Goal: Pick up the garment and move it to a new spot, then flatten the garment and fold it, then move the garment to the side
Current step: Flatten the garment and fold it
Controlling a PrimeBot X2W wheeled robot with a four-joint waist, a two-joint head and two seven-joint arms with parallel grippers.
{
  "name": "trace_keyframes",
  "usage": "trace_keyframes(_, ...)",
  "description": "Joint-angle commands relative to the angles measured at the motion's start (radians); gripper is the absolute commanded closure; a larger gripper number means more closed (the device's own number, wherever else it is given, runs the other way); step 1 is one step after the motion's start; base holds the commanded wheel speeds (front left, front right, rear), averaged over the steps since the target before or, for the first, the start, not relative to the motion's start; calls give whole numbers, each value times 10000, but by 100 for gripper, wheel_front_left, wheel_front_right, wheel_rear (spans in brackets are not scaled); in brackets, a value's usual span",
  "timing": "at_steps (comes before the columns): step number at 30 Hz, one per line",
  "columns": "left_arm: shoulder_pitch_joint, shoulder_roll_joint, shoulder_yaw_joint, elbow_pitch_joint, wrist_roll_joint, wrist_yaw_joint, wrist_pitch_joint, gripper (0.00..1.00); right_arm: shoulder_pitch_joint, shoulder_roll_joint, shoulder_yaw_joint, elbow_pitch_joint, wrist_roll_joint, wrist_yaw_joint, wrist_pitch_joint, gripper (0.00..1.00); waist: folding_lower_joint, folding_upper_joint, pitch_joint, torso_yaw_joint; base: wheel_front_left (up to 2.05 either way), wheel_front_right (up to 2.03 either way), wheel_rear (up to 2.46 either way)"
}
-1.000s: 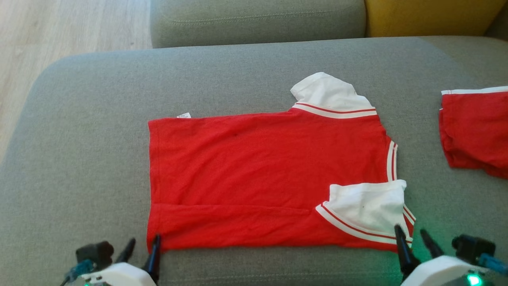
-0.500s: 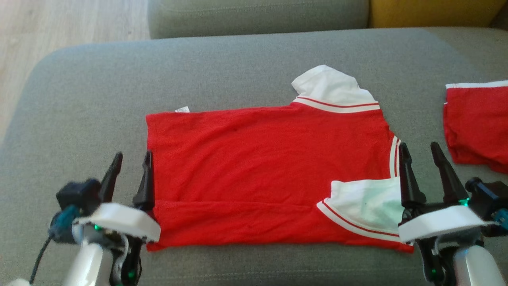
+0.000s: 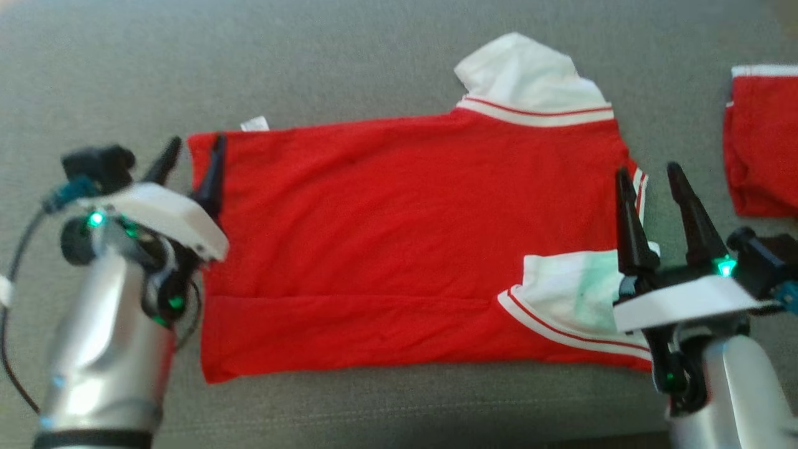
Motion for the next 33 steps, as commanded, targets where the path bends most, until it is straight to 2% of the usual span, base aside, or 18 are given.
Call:
trace_keyframes(1,-656,438,486,94,-123,-81,66,0,-441,-68,339,-268,90,-9,-113,0,-1,0,589,-304,0,0,0)
trace_keyframes(7,-1879,874,698,2197,-703,-433,610,0,-964,-68,722,257,278,-9,-374,0,-1,0,1054,-658,0,0,0)
trace_keyframes(16,-2321,1029,660,3435,-1244,-627,961,0,-1127,-68,736,688,534,-9,-601,0,-1,0,1192,-768,0,0,0)
trace_keyframes(17,-2344,1027,632,3514,-1328,-646,996,26,-1169,-68,687,730,532,-9,-606,0,-1,0,1199,-771,0,0,0)
trace_keyframes(19,-2397,1030,535,3579,-1439,-673,968,100,-1302,-68,535,788,491,-9,-596,0,-1,0,1211,-752,0,0,0)
trace_keyframes(27,-2505,933,-117,3223,-1632,-703,213,100,-2748,-179,-325,1230,187,-9,-153,0,-1,0,1118,-433,0,0,0)
trace_keyframes(33,-2813,854,-653,2739,-1709,-705,-355,100,-4448,-859,-605,2482,481,-9,405,0,-1,0,1292,58,0,0,0)
